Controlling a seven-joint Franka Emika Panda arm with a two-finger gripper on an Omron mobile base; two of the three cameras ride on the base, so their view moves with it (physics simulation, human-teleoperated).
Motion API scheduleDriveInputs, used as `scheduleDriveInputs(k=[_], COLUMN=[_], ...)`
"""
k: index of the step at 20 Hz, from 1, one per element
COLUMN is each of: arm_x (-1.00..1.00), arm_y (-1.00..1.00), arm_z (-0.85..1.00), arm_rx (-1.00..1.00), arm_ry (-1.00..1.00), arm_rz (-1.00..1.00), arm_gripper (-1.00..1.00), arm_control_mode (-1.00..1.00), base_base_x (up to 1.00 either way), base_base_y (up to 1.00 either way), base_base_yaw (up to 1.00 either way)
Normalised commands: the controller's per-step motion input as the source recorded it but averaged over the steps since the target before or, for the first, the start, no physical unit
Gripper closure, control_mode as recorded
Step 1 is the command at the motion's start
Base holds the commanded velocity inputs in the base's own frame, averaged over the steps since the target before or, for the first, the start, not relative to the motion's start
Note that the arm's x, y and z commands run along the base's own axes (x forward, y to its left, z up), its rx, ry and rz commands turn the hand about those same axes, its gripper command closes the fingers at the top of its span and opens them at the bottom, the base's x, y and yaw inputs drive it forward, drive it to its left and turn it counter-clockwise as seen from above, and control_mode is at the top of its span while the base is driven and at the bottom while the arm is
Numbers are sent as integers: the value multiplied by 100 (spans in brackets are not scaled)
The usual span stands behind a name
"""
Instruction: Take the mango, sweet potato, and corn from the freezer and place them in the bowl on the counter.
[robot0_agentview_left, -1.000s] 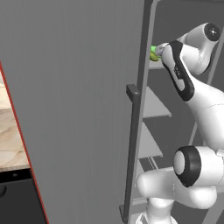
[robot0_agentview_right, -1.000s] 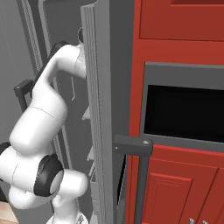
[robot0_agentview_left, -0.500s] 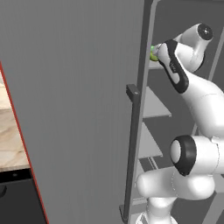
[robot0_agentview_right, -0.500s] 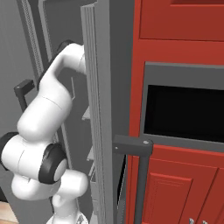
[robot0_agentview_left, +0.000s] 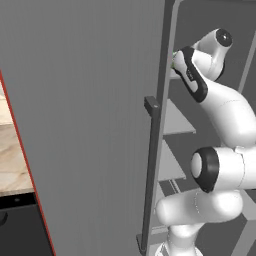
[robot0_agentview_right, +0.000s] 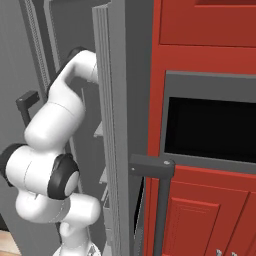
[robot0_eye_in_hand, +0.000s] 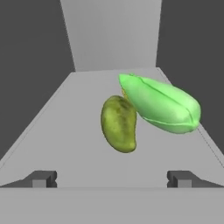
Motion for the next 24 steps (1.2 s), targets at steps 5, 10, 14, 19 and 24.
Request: scheduleDriveInputs(k=[5, 10, 14, 19, 24], arm_x=[37, 45, 42, 34, 21], arm_y=[4, 0, 0, -9, -18], arm_z=[-2, 0, 0, -2, -6], arm_rx=[0, 0, 0, 0, 0], arm_ry=[0, 0, 0, 0, 0], arm_rz=[0, 0, 0, 0, 0], arm_gripper=[-100, -100, -100, -100, -100], arm_control_mode=[-100, -100, -100, -100, -100], base_base_x=[0, 0, 0, 0, 0], base_base_y=[0, 0, 0, 0, 0], base_base_yaw=[0, 0, 0, 0, 0])
